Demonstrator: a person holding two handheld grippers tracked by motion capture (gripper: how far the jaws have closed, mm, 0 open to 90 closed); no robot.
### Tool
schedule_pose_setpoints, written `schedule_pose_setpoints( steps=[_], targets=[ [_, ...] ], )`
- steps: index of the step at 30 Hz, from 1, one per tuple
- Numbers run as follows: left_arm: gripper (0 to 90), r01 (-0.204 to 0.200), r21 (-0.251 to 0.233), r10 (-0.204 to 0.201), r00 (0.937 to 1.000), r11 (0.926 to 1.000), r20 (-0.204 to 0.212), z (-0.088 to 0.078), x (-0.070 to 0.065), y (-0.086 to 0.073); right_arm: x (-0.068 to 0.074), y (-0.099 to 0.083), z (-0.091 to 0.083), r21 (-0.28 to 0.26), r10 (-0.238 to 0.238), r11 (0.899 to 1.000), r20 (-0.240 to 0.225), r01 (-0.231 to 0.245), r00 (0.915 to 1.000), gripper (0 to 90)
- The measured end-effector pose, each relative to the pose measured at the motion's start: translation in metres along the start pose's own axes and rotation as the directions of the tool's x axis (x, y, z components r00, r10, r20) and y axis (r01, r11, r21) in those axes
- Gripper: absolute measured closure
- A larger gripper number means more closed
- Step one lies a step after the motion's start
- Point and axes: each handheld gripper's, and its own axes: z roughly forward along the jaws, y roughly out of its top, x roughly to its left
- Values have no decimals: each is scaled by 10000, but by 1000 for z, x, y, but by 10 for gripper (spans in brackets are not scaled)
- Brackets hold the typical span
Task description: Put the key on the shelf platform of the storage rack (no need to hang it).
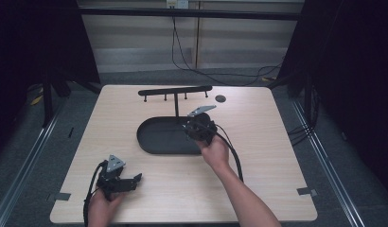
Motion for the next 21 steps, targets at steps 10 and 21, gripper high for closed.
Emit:
schedule_pose_setpoints(
  steps=[10,21],
  targets=[
    [174,-4,2,4,10000,10000,-1,0,0,0,5,4,19,174,-77,9998,133,74,9999,852],
    [174,-4,2,4,10000,10000,0,0,0,0,7,-2,37,324,116,9994,157,-121,9998,852]
  ],
)
